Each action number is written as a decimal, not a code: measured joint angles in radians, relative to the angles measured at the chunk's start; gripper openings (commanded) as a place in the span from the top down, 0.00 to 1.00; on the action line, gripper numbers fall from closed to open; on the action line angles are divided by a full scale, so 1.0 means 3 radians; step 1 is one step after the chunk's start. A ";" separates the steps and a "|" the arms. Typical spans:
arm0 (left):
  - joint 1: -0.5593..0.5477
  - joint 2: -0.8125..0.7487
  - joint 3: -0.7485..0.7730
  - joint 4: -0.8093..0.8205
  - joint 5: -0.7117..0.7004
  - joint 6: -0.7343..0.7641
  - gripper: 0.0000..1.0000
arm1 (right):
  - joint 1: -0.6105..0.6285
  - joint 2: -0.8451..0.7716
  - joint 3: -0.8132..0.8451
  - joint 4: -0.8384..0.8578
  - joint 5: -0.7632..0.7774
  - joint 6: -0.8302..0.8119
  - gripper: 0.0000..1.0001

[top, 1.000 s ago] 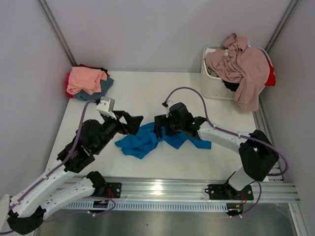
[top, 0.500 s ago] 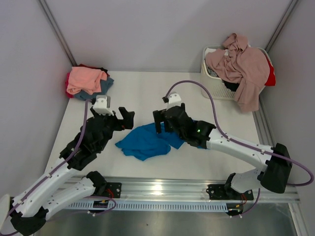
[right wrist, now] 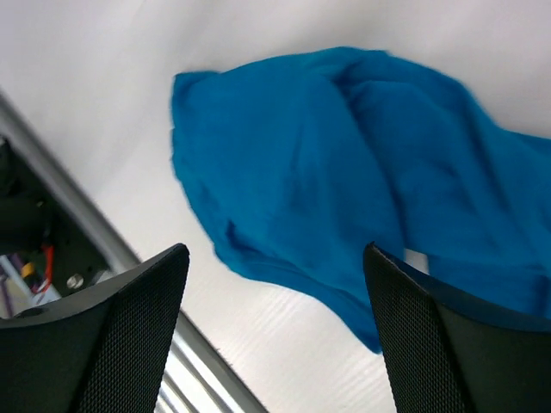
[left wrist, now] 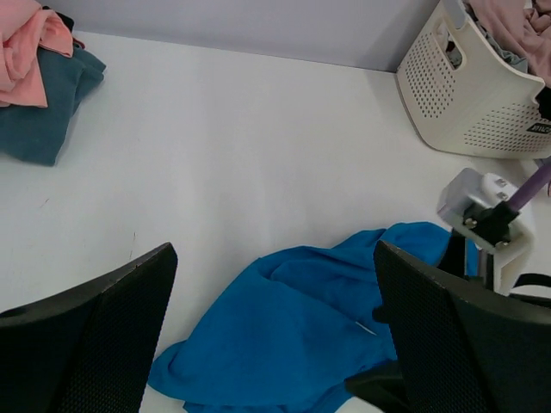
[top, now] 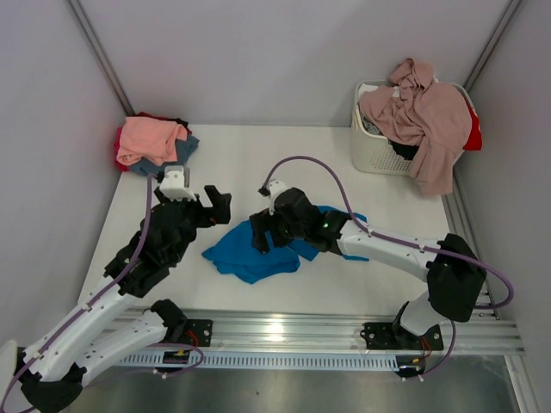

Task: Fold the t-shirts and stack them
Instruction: Flatten out the tshirt

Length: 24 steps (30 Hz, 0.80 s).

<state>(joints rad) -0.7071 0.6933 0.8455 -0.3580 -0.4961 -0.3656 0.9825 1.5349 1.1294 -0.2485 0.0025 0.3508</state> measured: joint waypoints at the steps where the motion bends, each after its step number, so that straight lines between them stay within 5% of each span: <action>1: 0.0008 0.0000 0.0000 -0.0003 -0.0006 -0.0003 0.01 | 0.0000 0.0071 0.0050 0.0010 -0.0153 -0.0034 0.19; 10: 0.0247 -0.0123 -0.0076 -0.0156 -0.0183 -0.0123 0.01 | 0.0011 0.0590 0.0418 0.0126 -0.1041 -0.0257 0.23; 24: 0.0549 -0.0463 -0.0109 -0.0488 -0.0435 -0.0215 0.01 | 0.0238 0.1692 0.1237 0.0174 -0.1305 -0.0404 0.31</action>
<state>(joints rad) -0.5423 0.5545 0.8127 -0.5045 -0.6266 -0.4301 1.0538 2.0426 1.5005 -0.1963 -0.3889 0.2295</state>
